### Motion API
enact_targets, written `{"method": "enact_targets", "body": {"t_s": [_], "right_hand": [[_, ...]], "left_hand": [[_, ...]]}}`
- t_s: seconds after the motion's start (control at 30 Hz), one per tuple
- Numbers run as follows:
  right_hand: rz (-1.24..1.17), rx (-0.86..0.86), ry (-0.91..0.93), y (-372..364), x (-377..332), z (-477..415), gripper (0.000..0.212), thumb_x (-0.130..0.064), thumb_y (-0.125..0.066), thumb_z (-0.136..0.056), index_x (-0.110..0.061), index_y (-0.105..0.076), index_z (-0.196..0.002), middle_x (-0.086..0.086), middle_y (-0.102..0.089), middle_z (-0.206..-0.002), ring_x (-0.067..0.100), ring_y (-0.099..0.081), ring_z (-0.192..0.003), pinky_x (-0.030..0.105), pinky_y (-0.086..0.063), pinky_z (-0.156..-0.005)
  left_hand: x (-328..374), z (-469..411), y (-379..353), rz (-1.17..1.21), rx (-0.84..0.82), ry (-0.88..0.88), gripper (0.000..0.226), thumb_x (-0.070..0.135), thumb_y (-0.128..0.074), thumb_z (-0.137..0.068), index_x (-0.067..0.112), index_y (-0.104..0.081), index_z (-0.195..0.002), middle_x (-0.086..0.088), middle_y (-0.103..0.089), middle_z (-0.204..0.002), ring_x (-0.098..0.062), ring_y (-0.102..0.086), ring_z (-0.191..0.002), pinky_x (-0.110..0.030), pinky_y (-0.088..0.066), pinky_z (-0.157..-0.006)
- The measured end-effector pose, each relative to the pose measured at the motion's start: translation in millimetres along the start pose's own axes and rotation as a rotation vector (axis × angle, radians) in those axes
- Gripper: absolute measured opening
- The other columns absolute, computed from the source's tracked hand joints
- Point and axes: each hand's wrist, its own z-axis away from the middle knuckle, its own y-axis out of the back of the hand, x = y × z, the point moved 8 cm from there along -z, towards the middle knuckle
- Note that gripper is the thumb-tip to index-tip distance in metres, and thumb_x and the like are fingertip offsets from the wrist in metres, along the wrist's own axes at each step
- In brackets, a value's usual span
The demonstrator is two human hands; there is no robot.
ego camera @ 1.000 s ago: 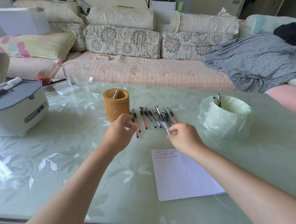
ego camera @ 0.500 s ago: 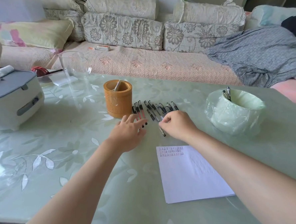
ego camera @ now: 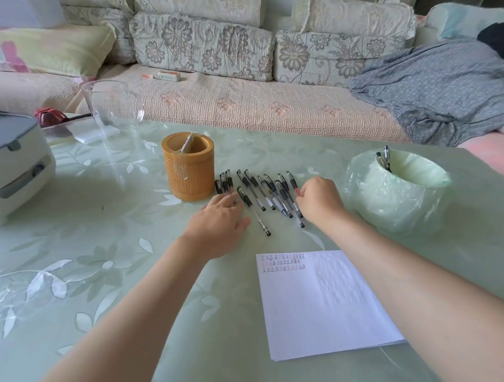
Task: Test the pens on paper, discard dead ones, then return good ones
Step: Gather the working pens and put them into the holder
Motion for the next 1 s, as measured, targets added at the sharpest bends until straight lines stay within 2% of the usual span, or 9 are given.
{"method": "enact_targets", "body": {"t_s": [0.1,0.23,0.4,0.53,0.57,0.6,0.67,0.87,1.0], "right_hand": [[-0.065,0.053,-0.056,6,-1,-1,0.041,0.004,-0.056,-0.075,-0.014,-0.032,-0.047,0.002,-0.026,-0.048,0.025,-0.034,-0.056,0.027,-0.022,-0.042],[-0.227,0.104,-0.069,18,-30,6,0.022,-0.004,-0.058,-0.074,-0.007,-0.060,-0.053,0.006,-0.051,-0.052,0.029,-0.048,-0.058,0.025,-0.044,-0.052],[-0.351,-0.072,-0.064,4,-88,36,0.021,-0.002,-0.049,-0.064,-0.014,-0.040,-0.049,0.000,-0.022,-0.045,0.017,-0.024,-0.050,0.022,-0.018,-0.041],[-0.360,-0.098,-0.068,-16,-111,50,0.018,-0.002,-0.054,-0.064,-0.014,-0.053,-0.051,0.012,-0.037,-0.050,0.008,-0.027,-0.062,0.022,-0.033,-0.039],[-0.371,-0.101,-0.075,-18,-114,52,0.016,-0.002,-0.054,-0.064,-0.013,-0.057,-0.053,0.015,-0.045,-0.052,0.010,-0.067,-0.075,0.026,-0.042,-0.042],[-0.363,-0.113,-0.073,-20,-117,53,0.017,-0.001,-0.052,-0.065,-0.012,-0.052,-0.053,0.011,-0.043,-0.051,0.029,-0.040,-0.049,0.030,-0.039,-0.040],[-0.302,-0.144,-0.058,-23,-122,54,0.025,0.001,-0.051,-0.070,-0.013,-0.040,-0.053,0.004,-0.032,-0.050,0.021,-0.030,-0.047,0.026,-0.021,-0.038],[-0.171,-0.179,0.016,-32,-150,54,0.036,-0.040,-0.052,-0.090,-0.008,-0.059,-0.075,0.011,-0.065,-0.085,0.027,-0.054,-0.069,0.025,-0.031,-0.050],[-0.016,-0.249,-0.011,-39,-165,50,0.047,-0.049,-0.058,-0.086,-0.010,-0.064,-0.111,0.013,-0.061,-0.112,0.029,-0.062,-0.092,0.028,-0.043,-0.064]], "left_hand": [[-3,1,5,-0.004,0.047,0.015,0.041,0.040,-0.037,-0.101,0.013,-0.058,-0.123,0.000,-0.033,-0.152,-0.020,-0.024,-0.139,-0.038,-0.037,-0.106],[-7,4,11,0.019,0.116,0.011,0.036,0.034,-0.041,-0.100,0.011,-0.069,-0.104,-0.001,-0.049,-0.131,-0.021,-0.040,-0.118,-0.033,-0.039,-0.101],[-10,18,24,0.074,0.196,-0.027,0.029,0.021,-0.049,-0.096,0.005,-0.073,-0.095,-0.002,-0.060,-0.117,-0.019,-0.048,-0.111,-0.020,-0.028,-0.093],[-16,36,42,0.284,0.297,-0.002,0.024,0.008,-0.052,-0.094,0.008,-0.074,-0.103,-0.005,-0.065,-0.114,-0.020,-0.054,-0.112,-0.018,-0.032,-0.090],[-23,39,47,0.336,0.327,0.040,0.027,0.004,-0.051,-0.092,0.011,-0.074,-0.106,-0.004,-0.064,-0.116,-0.020,-0.055,-0.111,-0.020,-0.036,-0.091],[-30,42,51,0.356,0.342,0.080,0.031,0.002,-0.050,-0.091,0.014,-0.072,-0.109,-0.003,-0.063,-0.117,-0.021,-0.056,-0.109,-0.023,-0.039,-0.091],[-44,44,54,0.323,0.328,0.129,0.036,0.001,-0.048,-0.090,0.017,-0.069,-0.115,-0.002,-0.061,-0.120,-0.021,-0.056,-0.109,-0.027,-0.043,-0.091],[-63,41,37,0.210,0.129,0.169,0.045,0.011,-0.051,-0.089,0.026,-0.053,-0.132,0.005,-0.063,-0.123,-0.021,-0.052,-0.118,-0.039,-0.049,-0.093],[-68,38,39,0.236,0.127,0.184,0.050,0.009,-0.049,-0.091,0.022,-0.043,-0.140,0.002,-0.062,-0.126,-0.024,-0.053,-0.118,-0.040,-0.048,-0.094]]}}
